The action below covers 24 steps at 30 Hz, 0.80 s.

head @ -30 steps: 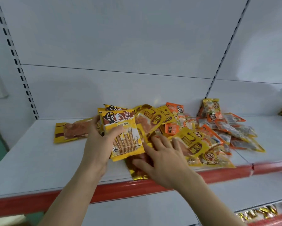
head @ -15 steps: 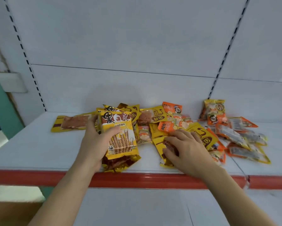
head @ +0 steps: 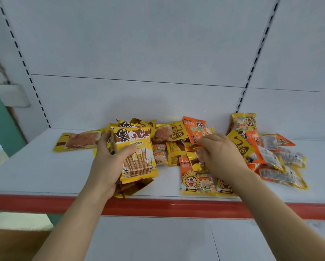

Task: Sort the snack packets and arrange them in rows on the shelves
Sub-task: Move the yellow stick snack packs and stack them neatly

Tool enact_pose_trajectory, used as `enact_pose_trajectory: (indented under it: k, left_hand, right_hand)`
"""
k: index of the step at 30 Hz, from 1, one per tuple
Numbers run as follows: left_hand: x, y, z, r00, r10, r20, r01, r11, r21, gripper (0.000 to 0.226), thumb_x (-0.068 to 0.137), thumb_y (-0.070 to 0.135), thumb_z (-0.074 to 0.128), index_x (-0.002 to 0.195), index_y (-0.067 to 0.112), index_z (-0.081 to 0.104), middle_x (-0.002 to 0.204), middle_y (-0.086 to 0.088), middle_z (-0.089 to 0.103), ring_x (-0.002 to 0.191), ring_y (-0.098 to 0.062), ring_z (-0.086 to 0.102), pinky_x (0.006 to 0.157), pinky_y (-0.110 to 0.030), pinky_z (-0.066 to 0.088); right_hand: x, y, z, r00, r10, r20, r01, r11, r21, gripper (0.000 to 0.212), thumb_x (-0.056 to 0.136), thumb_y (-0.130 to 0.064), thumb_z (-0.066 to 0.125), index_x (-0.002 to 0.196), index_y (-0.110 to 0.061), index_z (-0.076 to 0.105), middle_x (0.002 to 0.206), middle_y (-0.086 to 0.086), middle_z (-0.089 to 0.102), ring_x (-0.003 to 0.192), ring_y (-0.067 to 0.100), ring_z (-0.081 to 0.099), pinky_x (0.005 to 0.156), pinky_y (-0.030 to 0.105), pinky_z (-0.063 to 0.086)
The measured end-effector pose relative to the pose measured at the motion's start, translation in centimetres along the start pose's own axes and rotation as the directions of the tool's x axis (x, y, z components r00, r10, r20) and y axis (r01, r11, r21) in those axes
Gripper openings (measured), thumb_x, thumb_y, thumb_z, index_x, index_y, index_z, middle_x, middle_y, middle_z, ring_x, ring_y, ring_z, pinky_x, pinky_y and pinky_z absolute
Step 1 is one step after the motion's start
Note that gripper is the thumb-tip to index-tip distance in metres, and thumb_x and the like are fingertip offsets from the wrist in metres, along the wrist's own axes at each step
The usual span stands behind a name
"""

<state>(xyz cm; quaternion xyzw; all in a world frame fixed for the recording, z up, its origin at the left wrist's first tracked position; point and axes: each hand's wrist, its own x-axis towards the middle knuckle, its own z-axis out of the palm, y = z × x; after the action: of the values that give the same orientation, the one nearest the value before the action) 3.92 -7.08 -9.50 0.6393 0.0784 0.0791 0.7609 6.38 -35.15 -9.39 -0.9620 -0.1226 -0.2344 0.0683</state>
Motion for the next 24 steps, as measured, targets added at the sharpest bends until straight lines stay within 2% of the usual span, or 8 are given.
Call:
enact_pose_trajectory:
  k: [2,5,8,10,13,16,21,24]
  left_hand:
    - [0.4,0.0,0.2,1.0,-0.008,0.021,0.008,1.0,0.004,0.08,0.088,0.013,0.08,0.151,0.036,0.037,0.117,0.001,0.075,0.085,-0.018,0.079,0.064,-0.038,0.064]
    - [0.5,0.0,0.3,0.998,-0.005,0.066,0.001,0.999,0.051,0.081,0.086,0.015,0.082,0.15,0.041,0.038,0.112,0.005,0.076,0.091,-0.019,0.078,0.084,-0.053,0.062]
    - [0.7,0.1,-0.2,0.997,-0.009,0.07,0.005,0.999,0.049,0.08,0.086,0.015,0.083,0.148,0.042,0.04,0.111,0.006,0.076,0.095,-0.021,0.078,0.089,-0.056,0.06]
    - [0.9,0.2,-0.6,0.997,-0.02,0.075,0.018,0.999,0.034,0.081,0.085,0.015,0.083,0.148,0.043,0.04,0.11,0.004,0.076,0.095,-0.023,0.078,0.089,-0.057,0.06]
    - [1.2,0.4,-1.3,0.996,-0.031,0.087,0.029,0.999,0.019,0.081,0.085,0.015,0.083,0.147,0.044,0.04,0.106,0.005,0.078,0.094,-0.022,0.078,0.088,-0.057,0.061]
    - [1.5,0.7,-1.9,0.995,-0.026,0.097,0.023,0.999,0.025,0.08,0.086,0.016,0.083,0.147,0.044,0.04,0.104,0.008,0.078,0.093,-0.019,0.078,0.089,-0.056,0.061]
    - [1.9,0.8,-2.6,0.994,-0.018,0.108,0.016,1.0,0.018,0.078,0.087,0.016,0.081,0.146,0.044,0.04,0.105,0.007,0.078,0.087,-0.014,0.078,0.078,-0.043,0.062]
    - [2.1,0.7,-2.8,0.993,-0.022,0.116,0.019,1.0,0.022,0.08,0.087,0.017,0.082,0.148,0.044,0.039,0.106,0.006,0.078,0.09,-0.016,0.078,0.086,-0.05,0.061]
  right_hand:
    - [0.7,-2.0,0.4,0.987,-0.075,0.142,0.078,0.997,-0.014,0.029,0.098,-0.028,0.054,0.119,-0.017,0.07,0.12,0.001,0.069,0.119,0.027,0.053,0.101,0.045,0.047]
    - [2.8,-4.4,0.9,0.922,-0.05,0.383,0.099,0.989,-0.109,0.045,0.093,-0.047,0.05,0.126,-0.02,0.06,0.124,0.0,0.062,0.121,0.028,0.046,0.098,0.047,0.047]
    - [5.0,-5.3,0.5,0.813,0.008,0.582,0.106,0.981,-0.162,0.081,0.082,-0.056,0.057,0.153,-0.026,0.033,0.147,0.0,0.045,0.138,0.03,0.032,0.107,0.051,0.04]
    - [6.2,-5.8,0.4,0.757,0.022,0.653,0.158,0.964,-0.216,0.095,0.077,-0.051,0.065,0.158,-0.028,0.02,0.151,0.001,0.041,0.14,0.031,0.029,0.108,0.051,0.041]
    - [7.2,-6.4,0.7,0.747,0.032,0.664,0.227,0.927,-0.3,0.097,0.074,-0.043,0.073,0.156,-0.028,0.023,0.143,0.004,0.047,0.133,0.03,0.037,0.102,0.049,0.045]
    - [7.5,-6.4,0.1,0.801,-0.044,0.597,0.288,0.903,-0.319,0.093,0.073,-0.043,0.071,0.153,-0.027,0.027,0.139,0.003,0.047,0.127,0.028,0.04,0.101,0.045,0.043]
    - [7.0,-5.6,0.5,0.808,-0.134,0.574,0.261,0.955,-0.143,0.103,0.074,-0.04,0.072,0.158,-0.033,0.013,0.139,0.0,0.042,0.12,0.025,0.051,0.093,0.038,0.05]
    - [7.1,-5.1,0.5,0.83,-0.178,0.528,0.269,0.958,-0.101,0.109,0.072,-0.045,0.073,0.157,-0.035,0.005,0.139,-0.001,0.038,0.111,0.024,0.053,0.089,0.035,0.048]
